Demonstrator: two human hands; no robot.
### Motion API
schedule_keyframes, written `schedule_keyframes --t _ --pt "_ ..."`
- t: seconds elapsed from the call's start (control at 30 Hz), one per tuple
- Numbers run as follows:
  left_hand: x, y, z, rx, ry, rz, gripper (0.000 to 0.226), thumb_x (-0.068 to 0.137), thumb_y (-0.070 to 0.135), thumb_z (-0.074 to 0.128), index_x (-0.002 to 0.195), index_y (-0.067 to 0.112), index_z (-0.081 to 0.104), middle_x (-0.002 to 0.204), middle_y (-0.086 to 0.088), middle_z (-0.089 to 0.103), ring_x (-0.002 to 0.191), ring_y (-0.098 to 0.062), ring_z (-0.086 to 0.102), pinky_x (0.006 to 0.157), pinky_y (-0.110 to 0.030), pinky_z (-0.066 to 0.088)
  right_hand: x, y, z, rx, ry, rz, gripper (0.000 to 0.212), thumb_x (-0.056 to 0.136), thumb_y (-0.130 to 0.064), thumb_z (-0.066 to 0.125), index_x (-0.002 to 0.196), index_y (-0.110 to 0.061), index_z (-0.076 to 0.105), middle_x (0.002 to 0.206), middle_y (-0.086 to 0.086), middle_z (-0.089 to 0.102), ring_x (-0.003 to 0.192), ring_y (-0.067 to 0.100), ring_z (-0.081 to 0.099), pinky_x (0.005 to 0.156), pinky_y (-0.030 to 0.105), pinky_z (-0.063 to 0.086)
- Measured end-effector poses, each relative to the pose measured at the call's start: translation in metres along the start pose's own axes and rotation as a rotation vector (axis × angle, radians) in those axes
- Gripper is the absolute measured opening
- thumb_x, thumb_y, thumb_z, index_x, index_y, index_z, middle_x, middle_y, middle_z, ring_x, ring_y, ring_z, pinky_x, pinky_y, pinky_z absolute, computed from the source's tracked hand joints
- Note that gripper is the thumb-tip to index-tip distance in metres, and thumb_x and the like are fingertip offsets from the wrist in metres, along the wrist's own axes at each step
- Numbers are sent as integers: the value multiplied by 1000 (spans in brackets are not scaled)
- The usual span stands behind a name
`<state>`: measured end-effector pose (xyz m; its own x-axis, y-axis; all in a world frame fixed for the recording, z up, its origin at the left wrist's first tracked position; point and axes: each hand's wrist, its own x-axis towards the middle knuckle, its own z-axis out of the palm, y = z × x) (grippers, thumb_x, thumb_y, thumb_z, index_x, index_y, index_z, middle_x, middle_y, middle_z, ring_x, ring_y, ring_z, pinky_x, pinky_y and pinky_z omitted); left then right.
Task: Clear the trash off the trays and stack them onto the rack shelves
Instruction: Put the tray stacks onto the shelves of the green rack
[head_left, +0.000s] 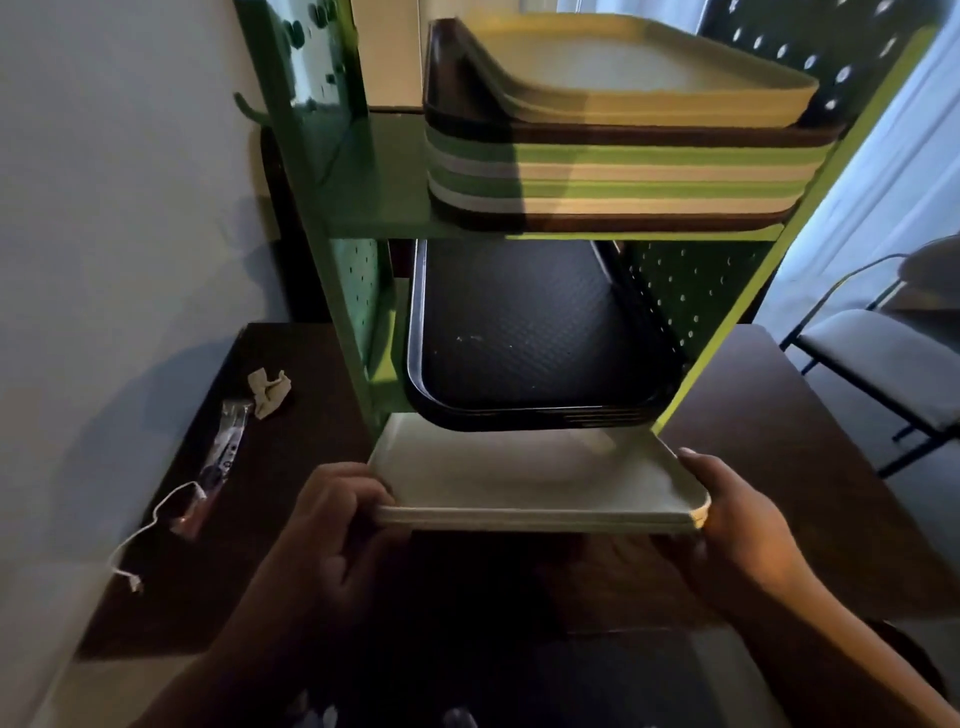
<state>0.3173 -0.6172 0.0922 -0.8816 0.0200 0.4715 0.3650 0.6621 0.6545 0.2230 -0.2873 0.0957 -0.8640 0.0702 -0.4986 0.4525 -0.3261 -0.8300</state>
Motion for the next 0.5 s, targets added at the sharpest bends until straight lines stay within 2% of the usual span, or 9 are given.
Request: schedule_keyframes --t 0.07,0.1,0.13,0.17,0.23,0.3,0.37,0.43,0.5 --pt "-6 -12 14 20 -45 -20 29 88 38 60 92 10 64 105 7 56 102 1 56 86 -5 41 6 10 1 201 7 34 39 94 -2 70 132 -4 61 109 2 72 83 3 75 64 23 59" --pt "-9 -18 20 22 -85 -38 32 86 41 60 92 10 65 106 11 54 103 2 55 83 -4 42 6 18 4 137 86 22 24 99 -4 63 123 -1 63 100 7 71 72 7 75 56 21 58" --pt "-10 -25 26 24 -129 -66 34 85 44 59 92 11 65 107 14 51 105 4 53 82 -2 43 6 22 5 90 106 55 18 100 -7 60 117 1 64 95 12 69 71 16 74 51 22 59" --pt "-10 -33 31 27 -158 -87 34 85 46 59 92 13 66 107 16 50 105 6 52 80 -1 43 5 24 6 82 105 105 16 100 -7 59 113 1 64 95 16 68 73 23 71 49 24 59" --pt "-10 -48 44 49 -191 -104 26 86 43 61 90 17 64 104 14 49 101 6 54 78 -7 46 14 34 4 -35 98 133 15 100 -4 58 112 1 65 98 20 66 75 26 66 46 26 57" --pt "-11 -57 58 97 -197 -137 15 86 29 68 86 18 59 102 10 48 90 1 55 73 -20 52 25 44 2 -96 105 152 19 100 -7 61 117 -1 66 105 21 69 75 24 70 50 27 57" --pt "-9 -63 70 139 -201 -199 18 85 11 73 84 16 55 99 6 47 79 -4 53 65 -29 53 39 53 -4 -174 98 151 23 100 -14 64 122 -8 66 111 20 73 79 22 73 56 30 58" --pt "-4 -66 78 155 -215 -262 21 87 6 71 85 16 52 97 4 45 71 -5 51 61 -25 48 50 54 -2 -260 74 151 22 99 -15 65 120 -12 67 106 17 74 75 21 73 54 29 56" --pt "2 -72 84 171 -233 -314 19 90 8 69 87 16 53 98 2 46 67 -9 52 60 -28 50 61 57 0 -374 75 144 17 99 -12 65 115 -10 68 94 14 73 63 18 69 49 28 51"
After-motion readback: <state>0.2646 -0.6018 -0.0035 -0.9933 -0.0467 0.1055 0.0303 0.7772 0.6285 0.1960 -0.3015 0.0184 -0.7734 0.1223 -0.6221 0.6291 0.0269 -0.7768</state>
